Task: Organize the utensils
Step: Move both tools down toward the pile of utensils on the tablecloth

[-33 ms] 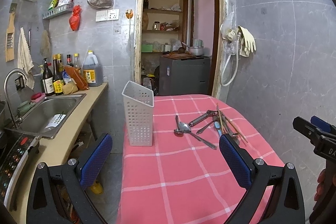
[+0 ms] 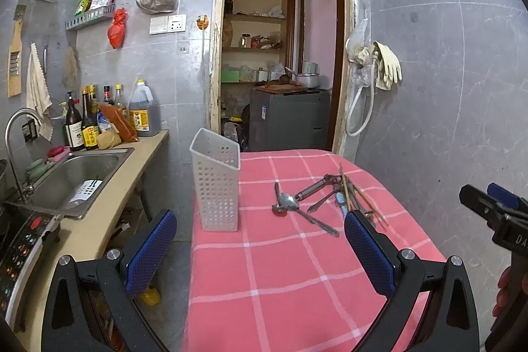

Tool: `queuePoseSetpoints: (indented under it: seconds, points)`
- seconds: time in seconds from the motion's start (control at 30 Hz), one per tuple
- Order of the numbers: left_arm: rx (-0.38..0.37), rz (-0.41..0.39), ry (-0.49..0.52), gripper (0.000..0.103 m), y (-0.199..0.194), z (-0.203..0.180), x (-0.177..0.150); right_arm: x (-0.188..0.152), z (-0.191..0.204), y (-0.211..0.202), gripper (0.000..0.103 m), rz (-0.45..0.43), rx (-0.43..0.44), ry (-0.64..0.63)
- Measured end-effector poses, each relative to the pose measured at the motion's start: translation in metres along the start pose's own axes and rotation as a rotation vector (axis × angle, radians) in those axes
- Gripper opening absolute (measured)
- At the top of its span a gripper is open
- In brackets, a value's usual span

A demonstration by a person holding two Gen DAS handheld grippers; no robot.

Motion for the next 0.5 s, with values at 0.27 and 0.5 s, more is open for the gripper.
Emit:
queuePoseSetpoints:
  seconds: [0.27, 0.5]
  points:
    - [-0.014, -0.022, 0.004, 0.102, 0.032, -0.02, 0.026, 0.031, -0.013, 0.031, 0.102, -0.023, 0.008, -0.005]
    - [-0.03, -0.023, 0.011, 0.102, 0.076, -0.043, 0.05, 0.063, -0.032, 0.083, 0.102, -0.025, 0.035, -0.014]
Point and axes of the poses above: each gripper's, at about its wrist camera, not at the fingertips, and y roughly the way its jaws point, z to its left, x to its top, the point moved 5 cm from there along y, roughly the way its jaws point, and after that the axes turned 1 degree about -z, right-handed, at the moved point
